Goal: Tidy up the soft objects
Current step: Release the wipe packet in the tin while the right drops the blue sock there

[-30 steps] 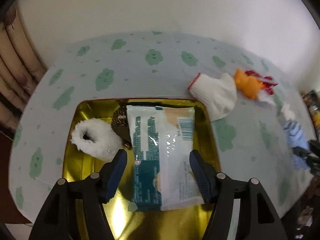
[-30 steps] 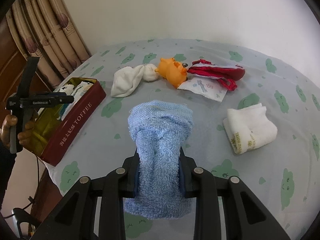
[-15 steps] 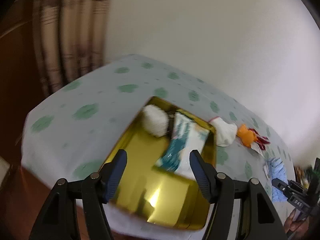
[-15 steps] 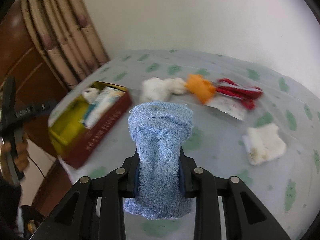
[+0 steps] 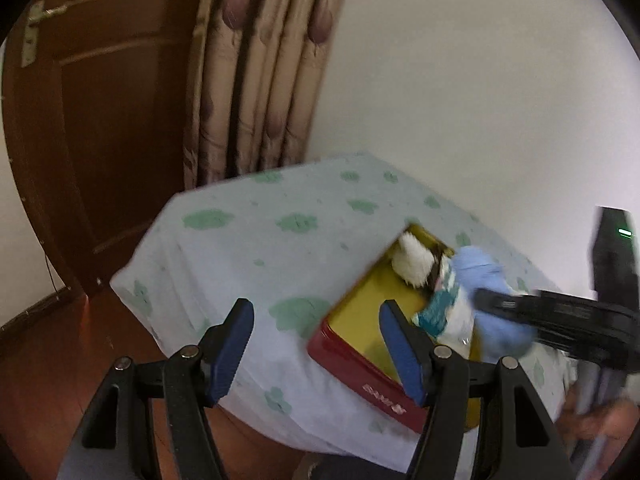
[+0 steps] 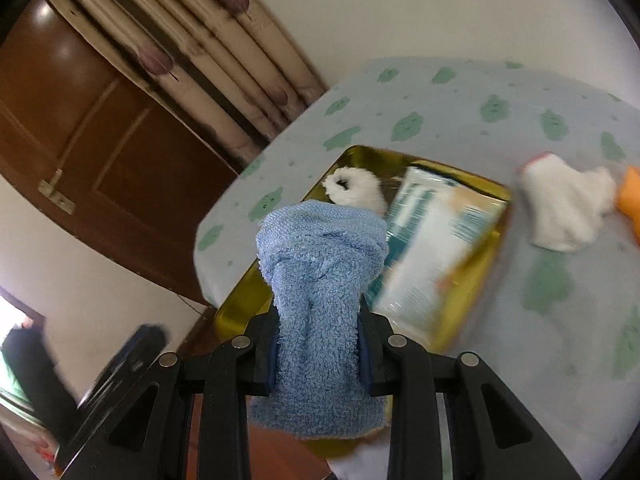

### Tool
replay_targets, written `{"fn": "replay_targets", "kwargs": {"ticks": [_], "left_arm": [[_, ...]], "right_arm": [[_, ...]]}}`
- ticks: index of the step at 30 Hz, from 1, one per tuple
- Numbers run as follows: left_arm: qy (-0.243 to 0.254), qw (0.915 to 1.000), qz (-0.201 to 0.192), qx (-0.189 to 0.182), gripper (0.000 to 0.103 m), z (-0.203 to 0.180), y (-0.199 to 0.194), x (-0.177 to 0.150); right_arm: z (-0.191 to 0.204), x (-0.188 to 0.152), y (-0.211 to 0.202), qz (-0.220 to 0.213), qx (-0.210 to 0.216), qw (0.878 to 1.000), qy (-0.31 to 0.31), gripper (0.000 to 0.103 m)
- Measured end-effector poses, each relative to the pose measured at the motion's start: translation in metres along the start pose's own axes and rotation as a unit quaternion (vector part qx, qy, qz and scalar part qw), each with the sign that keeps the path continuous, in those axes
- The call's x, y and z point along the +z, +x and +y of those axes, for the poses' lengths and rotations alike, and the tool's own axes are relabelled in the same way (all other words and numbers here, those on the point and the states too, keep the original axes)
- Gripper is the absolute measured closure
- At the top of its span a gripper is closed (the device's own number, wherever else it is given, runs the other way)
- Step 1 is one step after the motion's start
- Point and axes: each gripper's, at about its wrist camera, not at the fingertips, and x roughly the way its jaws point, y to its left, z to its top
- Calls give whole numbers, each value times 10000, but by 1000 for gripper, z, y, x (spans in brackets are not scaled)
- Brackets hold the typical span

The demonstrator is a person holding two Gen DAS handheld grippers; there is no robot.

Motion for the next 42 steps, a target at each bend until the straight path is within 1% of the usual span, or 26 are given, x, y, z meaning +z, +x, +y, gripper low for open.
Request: {"fn": "replay_targets", "kwargs": {"ticks": [3, 5, 9, 12, 15, 18, 21, 22, 25, 26, 27, 29, 32, 33, 34, 35, 36, 38, 39, 40, 41, 42], "left_arm": [[-2, 9999, -131, -51, 36, 3, -4, 1], [31, 9998, -137, -136, 36, 4, -4, 1], [179, 9996, -149, -135, 36, 0, -2, 2], [167, 9997, -60, -183, 36, 2, 2, 3], [97, 9997, 23, -229, 36, 5, 5, 3], [18, 9997, 20, -238, 36, 9, 6, 4], [-11, 9998, -23, -181, 36, 10, 5, 4], [3, 9999, -32, -157, 36, 9, 4, 4], [158, 9998, -92, -87, 36, 3, 2, 2], [231, 9996, -134, -56, 36, 0, 0, 2], [279, 9995, -167, -33, 36, -1, -1, 1], [411, 9989, -239, 17, 36, -6, -3, 0], [499, 9984, -261, 55, 35, -9, -6, -1], [527, 9983, -251, 54, 35, -10, -6, -1], [546, 9982, -249, 46, 35, -11, -6, -2], [564, 9981, -260, 36, 35, -12, -7, -2], [591, 9978, -295, 29, 35, -13, -8, -3], [665, 9972, -349, 24, 35, -16, -10, -4], [743, 9966, -363, 31, 35, -20, -11, -6], [816, 9960, -360, 45, 35, -23, -11, -7], [896, 9954, -348, 54, 35, -27, -11, -9], [1008, 9943, -336, 52, 35, -33, -11, -11]], "right_arm": [[4, 9, 31, 156, -186, 9996, 153, 76], [3, 12, 43, 221, -236, 9991, 256, 76], [6, 15, 63, 269, -499, 9978, 357, 75], [4, 16, 69, 237, -701, 9966, 373, 75], [1, 18, 74, 206, -799, 9954, 484, 75], [4, 23, 76, 208, -806, 9952, 514, 73], [5, 25, 80, 258, -738, 9954, 546, 67], [5, 26, 81, 247, -717, 9955, 576, 63], [9, 25, 75, 100, -826, 9954, 468, 55], [9, 24, 71, 34, -876, 9953, 418, 55], [8, 23, 63, -60, -850, 9955, 411, 55], [2, 21, 50, -211, -663, 9964, 487, 55], [-13, 9, 11, -653, -392, 9961, 435, 53], [-21, -2, -9, -888, -331, 9947, 392, 51], [-28, -11, -23, -1042, -376, 9933, 334, 45], [-36, -22, -39, -1198, -522, 9911, 252, 37], [-48, -41, -60, -1410, -864, 9862, 117, 35], [-69, -70, -88, -1616, -1435, 9764, -49, 30], [-87, -90, -104, -1647, -1863, 9685, -104, 30], [-102, -102, -114, -1620, -2181, 9623, -97, 30], [-123, -119, -128, -1552, -2583, 9535, -21, 30], [-139, -130, -138, -1502, -2790, 9484, 102, 30]]}}
